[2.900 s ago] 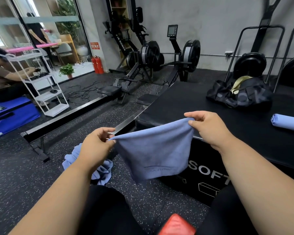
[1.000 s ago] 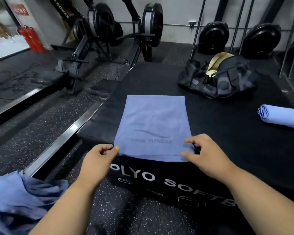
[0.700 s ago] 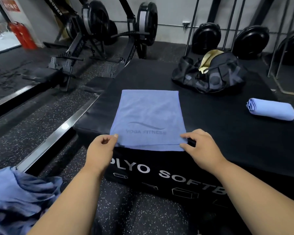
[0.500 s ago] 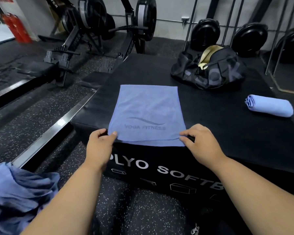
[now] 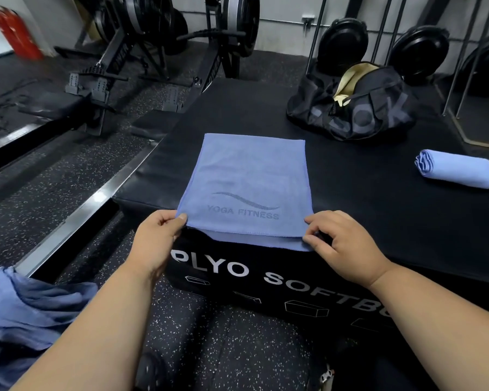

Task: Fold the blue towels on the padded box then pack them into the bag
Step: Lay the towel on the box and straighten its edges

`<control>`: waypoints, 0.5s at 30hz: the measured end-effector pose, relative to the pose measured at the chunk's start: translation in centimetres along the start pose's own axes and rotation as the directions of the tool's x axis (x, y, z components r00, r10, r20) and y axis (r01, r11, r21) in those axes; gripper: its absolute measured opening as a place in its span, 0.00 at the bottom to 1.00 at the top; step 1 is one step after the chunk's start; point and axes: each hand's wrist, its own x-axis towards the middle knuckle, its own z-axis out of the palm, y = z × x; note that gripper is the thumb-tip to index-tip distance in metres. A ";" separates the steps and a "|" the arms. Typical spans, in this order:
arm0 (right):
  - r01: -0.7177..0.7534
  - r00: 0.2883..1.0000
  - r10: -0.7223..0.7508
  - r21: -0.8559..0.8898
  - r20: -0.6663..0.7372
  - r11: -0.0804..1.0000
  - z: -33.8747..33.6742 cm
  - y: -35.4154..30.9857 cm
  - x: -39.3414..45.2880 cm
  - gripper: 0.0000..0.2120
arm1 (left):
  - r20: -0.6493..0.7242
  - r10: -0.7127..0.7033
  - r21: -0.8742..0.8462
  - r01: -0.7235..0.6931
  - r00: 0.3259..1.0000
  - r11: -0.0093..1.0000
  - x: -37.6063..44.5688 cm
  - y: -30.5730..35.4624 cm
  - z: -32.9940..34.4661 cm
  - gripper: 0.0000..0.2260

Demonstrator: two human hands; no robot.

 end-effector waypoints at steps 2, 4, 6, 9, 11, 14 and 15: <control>0.034 0.999 -0.034 -0.031 0.008 0.999 0.1 0.2 -0.3 0.04 | 0.003 -0.006 -0.001 0.006 1.000 1.000 0.1 -0.3 -0.2 0.02; 0.058 0.998 -0.059 -0.064 -0.002 0.996 0.4 0.6 -0.5 0.04 | 0.002 -0.010 0.012 0.010 1.000 1.000 0.0 -0.6 -0.2 0.03; 0.071 0.997 -0.072 -0.082 -0.013 0.994 0.7 0.9 -0.7 0.10 | 0.002 -0.030 0.006 0.030 1.000 1.000 0.0 -0.9 -0.2 0.05; 0.066 0.997 -0.069 -0.079 -0.035 0.995 0.8 0.9 -0.9 0.13 | 0.001 -0.044 0.063 0.043 0.999 0.997 0.1 -1.2 -0.3 0.06; 0.051 0.997 -0.055 -0.080 -0.049 0.996 0.8 0.8 -0.9 0.10 | -0.013 -0.046 0.110 0.047 0.999 0.993 0.1 -1.4 -0.3 0.05; 0.033 0.997 -0.037 -0.067 -0.063 0.997 0.9 0.6 -0.9 0.09 | -0.021 -0.073 0.093 0.075 0.997 0.993 0.0 -1.4 0.1 0.05; 0.031 0.997 -0.035 -0.063 -0.068 0.998 0.9 0.5 -0.9 0.09 | -0.020 -0.087 0.077 0.088 0.996 0.993 -0.1 -1.4 0.2 0.05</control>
